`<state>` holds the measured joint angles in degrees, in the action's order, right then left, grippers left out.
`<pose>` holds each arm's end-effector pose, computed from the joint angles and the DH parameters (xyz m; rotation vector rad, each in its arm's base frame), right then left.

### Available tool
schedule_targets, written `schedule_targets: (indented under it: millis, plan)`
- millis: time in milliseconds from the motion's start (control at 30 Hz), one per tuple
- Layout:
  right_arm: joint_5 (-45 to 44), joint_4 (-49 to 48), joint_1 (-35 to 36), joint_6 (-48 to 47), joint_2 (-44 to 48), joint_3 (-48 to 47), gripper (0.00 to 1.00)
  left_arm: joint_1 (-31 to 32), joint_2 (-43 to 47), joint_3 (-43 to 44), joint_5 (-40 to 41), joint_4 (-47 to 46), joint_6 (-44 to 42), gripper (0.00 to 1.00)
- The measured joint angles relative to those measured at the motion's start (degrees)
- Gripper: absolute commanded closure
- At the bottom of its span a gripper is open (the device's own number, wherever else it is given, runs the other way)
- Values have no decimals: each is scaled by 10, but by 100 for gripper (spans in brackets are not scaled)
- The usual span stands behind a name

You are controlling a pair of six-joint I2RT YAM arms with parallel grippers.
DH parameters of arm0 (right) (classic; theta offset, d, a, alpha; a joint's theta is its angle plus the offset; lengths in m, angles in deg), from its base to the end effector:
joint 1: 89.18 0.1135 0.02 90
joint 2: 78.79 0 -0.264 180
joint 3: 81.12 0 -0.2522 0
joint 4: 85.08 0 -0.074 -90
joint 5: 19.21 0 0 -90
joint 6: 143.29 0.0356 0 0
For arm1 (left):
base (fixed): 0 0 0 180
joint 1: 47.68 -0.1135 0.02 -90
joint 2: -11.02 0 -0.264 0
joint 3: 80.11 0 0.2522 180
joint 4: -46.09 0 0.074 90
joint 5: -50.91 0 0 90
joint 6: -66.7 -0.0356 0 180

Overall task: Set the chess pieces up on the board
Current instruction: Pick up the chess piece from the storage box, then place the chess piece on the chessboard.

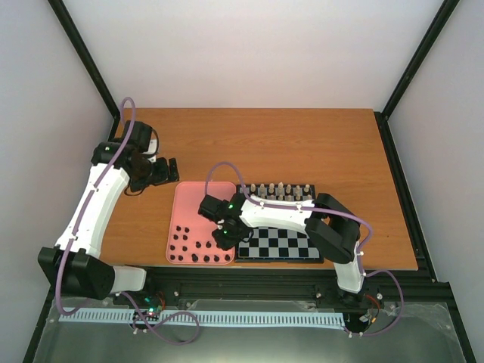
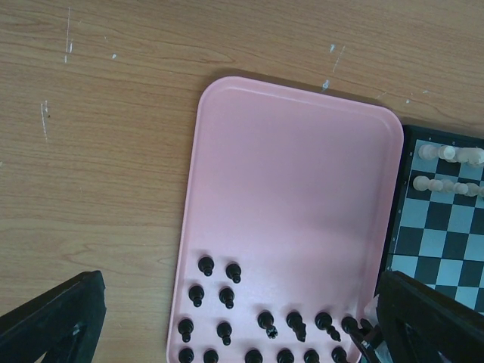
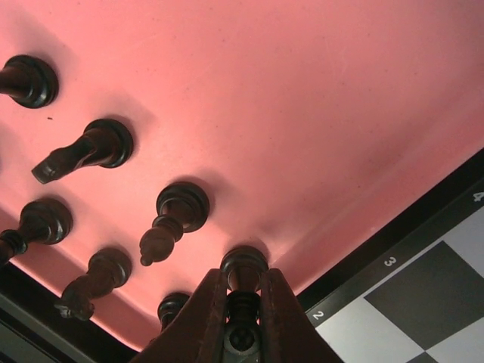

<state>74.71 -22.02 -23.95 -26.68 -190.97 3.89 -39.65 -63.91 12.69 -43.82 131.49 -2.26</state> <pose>0.1566 0.3453 0.1755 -1.0207 2.8861 0.2604 0.2305 -0.0355 0.3446 -0.2914 2.7566 -0.2490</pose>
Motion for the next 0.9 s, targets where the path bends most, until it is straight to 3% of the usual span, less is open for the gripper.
schedule_targets:
  millis: [300,533,900]
  plan:
    - [-7,19,0,-5,24,-18,97,0,-3,4,2,0,0,0]
    - [-30,28,-10,3,116,-40,97,0,-10,14,2,0,0,0]
    - [-55,41,-80,59,256,145,97,0,-14,14,4,0,0,0]
